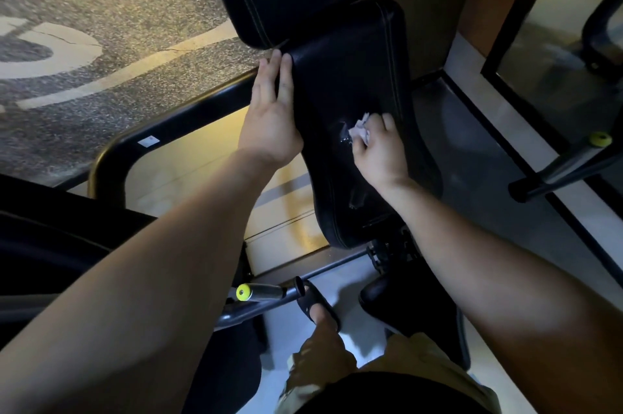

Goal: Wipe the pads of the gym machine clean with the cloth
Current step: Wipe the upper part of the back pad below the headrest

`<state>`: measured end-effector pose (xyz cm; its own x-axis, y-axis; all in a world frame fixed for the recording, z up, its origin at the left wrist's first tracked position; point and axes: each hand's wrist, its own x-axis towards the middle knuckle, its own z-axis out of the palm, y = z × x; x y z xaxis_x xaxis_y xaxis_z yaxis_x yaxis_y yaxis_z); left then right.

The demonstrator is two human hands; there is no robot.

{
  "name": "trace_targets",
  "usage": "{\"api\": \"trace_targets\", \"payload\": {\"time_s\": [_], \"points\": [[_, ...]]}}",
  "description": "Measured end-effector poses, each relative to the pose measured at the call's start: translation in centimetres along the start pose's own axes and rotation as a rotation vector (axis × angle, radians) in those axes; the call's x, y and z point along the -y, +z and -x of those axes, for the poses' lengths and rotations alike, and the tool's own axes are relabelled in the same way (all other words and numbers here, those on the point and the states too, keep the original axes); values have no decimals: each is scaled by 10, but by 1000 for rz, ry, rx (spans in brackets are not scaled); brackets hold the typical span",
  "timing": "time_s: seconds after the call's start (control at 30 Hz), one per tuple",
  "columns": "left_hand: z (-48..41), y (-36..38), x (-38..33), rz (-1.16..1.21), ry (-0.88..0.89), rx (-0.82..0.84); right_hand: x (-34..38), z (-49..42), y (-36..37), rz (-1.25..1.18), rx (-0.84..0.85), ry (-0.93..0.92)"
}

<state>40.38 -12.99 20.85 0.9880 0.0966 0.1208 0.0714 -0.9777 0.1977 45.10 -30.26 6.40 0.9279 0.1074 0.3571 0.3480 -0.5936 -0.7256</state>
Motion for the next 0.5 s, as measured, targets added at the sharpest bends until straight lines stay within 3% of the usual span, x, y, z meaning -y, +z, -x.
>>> {"api": "trace_targets", "payload": {"time_s": [0.1,0.3,0.4,0.5], "points": [[1,1,0,11,-20,5,8,-7,-9,-25,46,81],[1,2,-1,28,-10,8,46,-40,-16,-144,-157,26],[1,3,2,16,9,10,21,-4,1,-37,-18,-21],[1,4,4,24,20,5,0,16,4,38,108,48]]}}
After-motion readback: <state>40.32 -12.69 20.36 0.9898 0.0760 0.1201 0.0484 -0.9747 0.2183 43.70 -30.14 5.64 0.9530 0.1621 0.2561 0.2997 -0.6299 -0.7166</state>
